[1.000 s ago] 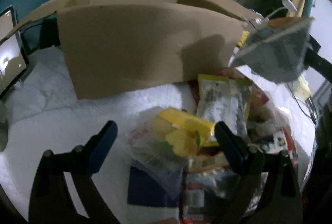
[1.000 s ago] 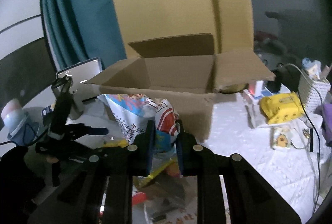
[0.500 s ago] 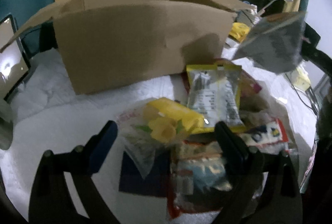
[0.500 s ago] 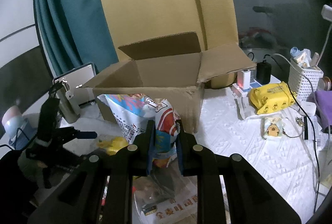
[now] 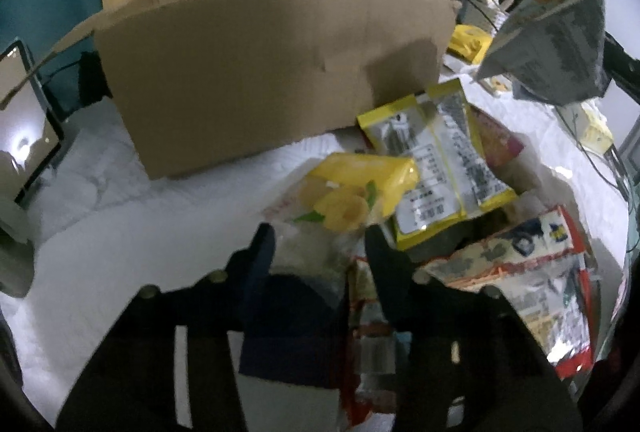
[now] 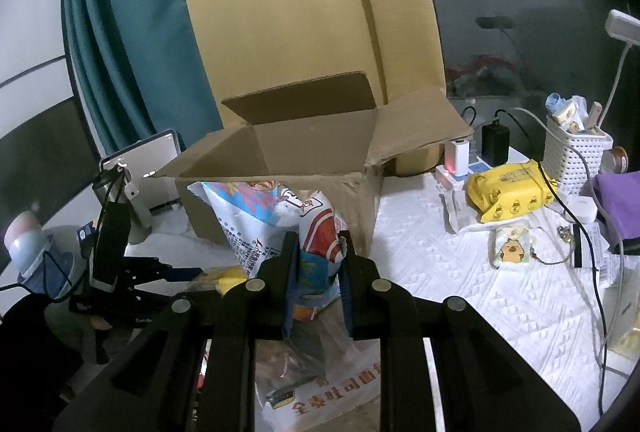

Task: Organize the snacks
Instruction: 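Grasp the yellow fruit-snack bag with the left gripper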

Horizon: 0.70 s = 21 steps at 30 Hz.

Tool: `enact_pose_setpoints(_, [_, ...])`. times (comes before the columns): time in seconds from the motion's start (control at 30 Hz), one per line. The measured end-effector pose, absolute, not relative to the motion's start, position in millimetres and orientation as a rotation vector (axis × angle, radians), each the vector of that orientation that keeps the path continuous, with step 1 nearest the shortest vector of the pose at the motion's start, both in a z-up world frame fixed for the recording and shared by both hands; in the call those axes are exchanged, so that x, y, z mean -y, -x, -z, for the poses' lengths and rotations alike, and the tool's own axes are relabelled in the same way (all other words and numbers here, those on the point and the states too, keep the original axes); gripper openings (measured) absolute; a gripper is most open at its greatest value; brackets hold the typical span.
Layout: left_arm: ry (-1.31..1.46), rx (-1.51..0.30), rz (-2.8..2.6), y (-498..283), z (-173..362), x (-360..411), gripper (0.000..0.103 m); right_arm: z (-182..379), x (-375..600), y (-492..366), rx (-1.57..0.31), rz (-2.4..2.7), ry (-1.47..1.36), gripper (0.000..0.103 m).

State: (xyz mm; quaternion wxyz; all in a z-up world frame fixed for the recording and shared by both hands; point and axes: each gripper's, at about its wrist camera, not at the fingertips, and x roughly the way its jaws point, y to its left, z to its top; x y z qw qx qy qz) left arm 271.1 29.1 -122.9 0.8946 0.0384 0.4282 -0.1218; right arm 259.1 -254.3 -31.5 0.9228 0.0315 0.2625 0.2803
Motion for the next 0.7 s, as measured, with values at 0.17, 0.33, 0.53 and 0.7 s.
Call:
enact_pose_setpoints(0.17, [-0.061,-0.852,0.251,-263,116,-30,0.027,31,251,-258,-0.537,-0.576,-0.062,0.02])
enact_pose_setpoints(0.33, [-0.023,-0.833,0.308,-248,101,-27,0.026,31,249,-257,-0.537,-0.578,-0.057,0.02])
enact_pose_setpoints(0.53, [-0.029,-0.818,0.302,-252,97,-34,0.062,32,248,-258,-0.54,-0.578,-0.055,0.02])
enact_pose_setpoints(0.7, [-0.032,-0.836,0.332,-279,109,-40,0.078,32,244,-260,-0.544,-0.577,-0.05,0.02])
